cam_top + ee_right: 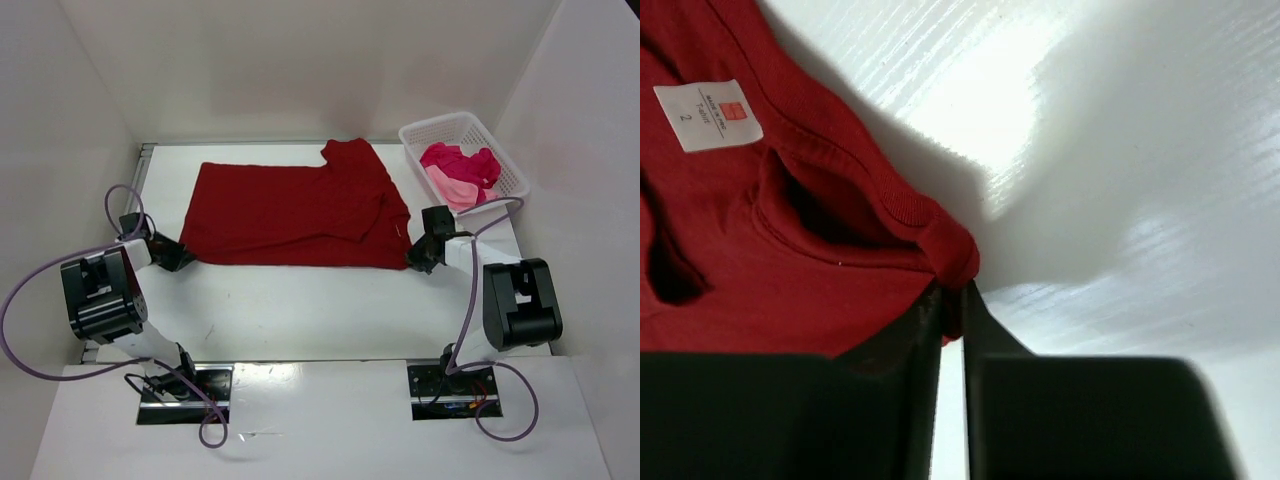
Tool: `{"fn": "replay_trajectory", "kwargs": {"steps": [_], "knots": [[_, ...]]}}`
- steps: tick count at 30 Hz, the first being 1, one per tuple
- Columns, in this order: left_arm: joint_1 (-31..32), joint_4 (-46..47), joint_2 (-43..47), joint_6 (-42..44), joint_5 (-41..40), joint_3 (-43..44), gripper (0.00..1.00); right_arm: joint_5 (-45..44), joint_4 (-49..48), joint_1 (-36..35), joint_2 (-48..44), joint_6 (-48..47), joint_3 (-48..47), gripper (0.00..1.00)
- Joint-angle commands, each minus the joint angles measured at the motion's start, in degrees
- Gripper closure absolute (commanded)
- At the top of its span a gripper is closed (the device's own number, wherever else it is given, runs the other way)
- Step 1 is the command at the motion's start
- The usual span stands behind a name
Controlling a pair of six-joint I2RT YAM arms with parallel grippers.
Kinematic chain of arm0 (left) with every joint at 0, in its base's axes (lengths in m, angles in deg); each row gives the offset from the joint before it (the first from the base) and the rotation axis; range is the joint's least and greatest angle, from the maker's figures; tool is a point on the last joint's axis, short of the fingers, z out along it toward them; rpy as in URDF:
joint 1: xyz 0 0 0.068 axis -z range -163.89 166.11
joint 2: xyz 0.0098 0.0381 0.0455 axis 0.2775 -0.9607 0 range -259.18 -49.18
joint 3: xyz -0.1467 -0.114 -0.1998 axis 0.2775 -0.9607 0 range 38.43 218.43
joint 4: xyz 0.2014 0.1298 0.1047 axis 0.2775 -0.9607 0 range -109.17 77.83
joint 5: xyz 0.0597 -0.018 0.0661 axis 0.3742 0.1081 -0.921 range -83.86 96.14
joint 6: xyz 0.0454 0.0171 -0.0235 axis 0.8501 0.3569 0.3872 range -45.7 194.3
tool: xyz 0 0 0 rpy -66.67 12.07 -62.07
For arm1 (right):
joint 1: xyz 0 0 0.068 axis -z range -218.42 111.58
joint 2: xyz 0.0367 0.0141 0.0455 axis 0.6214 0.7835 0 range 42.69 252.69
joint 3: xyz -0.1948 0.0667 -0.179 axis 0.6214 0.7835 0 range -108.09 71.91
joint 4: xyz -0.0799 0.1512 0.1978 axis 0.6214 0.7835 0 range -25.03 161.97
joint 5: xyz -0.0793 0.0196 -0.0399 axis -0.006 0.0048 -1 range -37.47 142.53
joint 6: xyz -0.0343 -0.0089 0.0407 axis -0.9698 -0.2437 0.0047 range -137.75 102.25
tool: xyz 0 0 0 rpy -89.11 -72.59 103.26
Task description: Fold and stack the t-shirts
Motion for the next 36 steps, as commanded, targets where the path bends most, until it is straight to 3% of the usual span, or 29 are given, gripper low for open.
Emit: {"fn": "replay_trajectory", "kwargs": {"steps": [1, 4, 8, 10, 11, 12, 14, 15, 17, 20, 24, 27, 28, 29, 30, 31, 32, 34, 36], "knots": [[-2.7, -5.3, -0.5, 4.3, -5.9, -0.7, 0.88, -2.0, 0.6, 1.1, 1.7, 1.0, -1.3, 0.92], [-5.6, -7.8, 1.7, 6.6, -5.9, -1.3, 0.91, 0.2, 2.6, 1.7, -2.8, 2.7, 1.3, 0.99], [-10.4, -14.5, 5.3, 10.2, -5.9, -1.3, 0.92, 4.1, 7.9, 2.8, -15.3, 6.3, 8.2, 0.99], [-11.4, -17.8, 8.1, 9.7, -6.6, -1.3, 0.86, 5.7, 11.9, 2.8, -23.9, 7.8, 10.5, 1.00], [-11.4, -18.7, 9.3, 8.8, -6.6, -1.3, 0.78, 6.3, 13.2, 2.8, -26.3, 9.9, 10.5, 0.97], [-11.9, -19.4, 11.4, 8.2, -6.1, -1.8, 0.52, 6.3, 15.1, 2.8, -28.2, 10.6, 11.0, 0.88], [-12.0, -19.9, 13.0, 7.1, -5.5, -2.5, 0.23, 6.3, 16.0, 2.2, -29.6, 11.2, 11.0, 0.72], [-12.0, -19.9, 13.7, 7.1, -5.5, -2.5, 0.10, 6.3, 16.0, 2.2, -29.6, 10.6, 11.0, 0.59], [-12.0, -19.9, 14.5, 7.1, -5.5, -1.8, 0.00, 6.3, 16.0, 2.2, -29.6, 9.4, 9.6, 0.52], [-12.0, -21.3, 15.2, 8.4, -4.5, 1.4, 0.00, 6.3, 17.4, 2.2, -31.7, 8.0, 5.9, 0.43], [-9.5, -20.7, 15.2, 8.4, -3.8, 4.6, 0.00, 6.3, 16.7, 0.8, -29.0, 2.3, -0.9, 0.42], [-6.3, -17.5, 16.6, 9.6, -2.5, 5.2, 0.00, 10.8, 11.6, -0.9, -22.4, -2.2, -2.9, 0.70], [-2.8, -14.4, 17.8, 9.6, -1.8, 4.4, 0.30, 11.7, 9.4, -2.1, -19.7, -2.8, -3.4, 0.87], [-0.4, -12.8, 18.6, 9.1, -1.8, 3.8, 0.55, 11.7, 7.9, -3.6, -14.6, -3.3, -3.9, 0.95], [2.5, -11.7, 19.4, 7.8, -3.6, 3.8, 0.72, 11.7, 6.3, -7.2, -12.1, -3.8, -4.8, 1.00], [5.8, -11.1, 19.9, 7.2, -6.9, 3.8, 0.82, 12.2, 3.7, -8.8, -10.0, -3.8, -5.4, 1.00], [12.2, -10.5, 19.9, 7.2, -8.3, 3.8, 0.90, 13.0, 2.1, -10.3, -8.3, -3.8, -5.4, 1.00], [17.8, -9.1, 19.2, 5.9, -10.7, 5.4, 0.90, 12.2, -1.6, -14.1, -4.9, -3.8, -6.8, 0.99], [23.1, -7.0, 17.4, 5.9, -8.9, 5.4, 0.82, 12.2, -3.4, -14.8, -1.7, -4.6, -7.5, 0.80]]}}
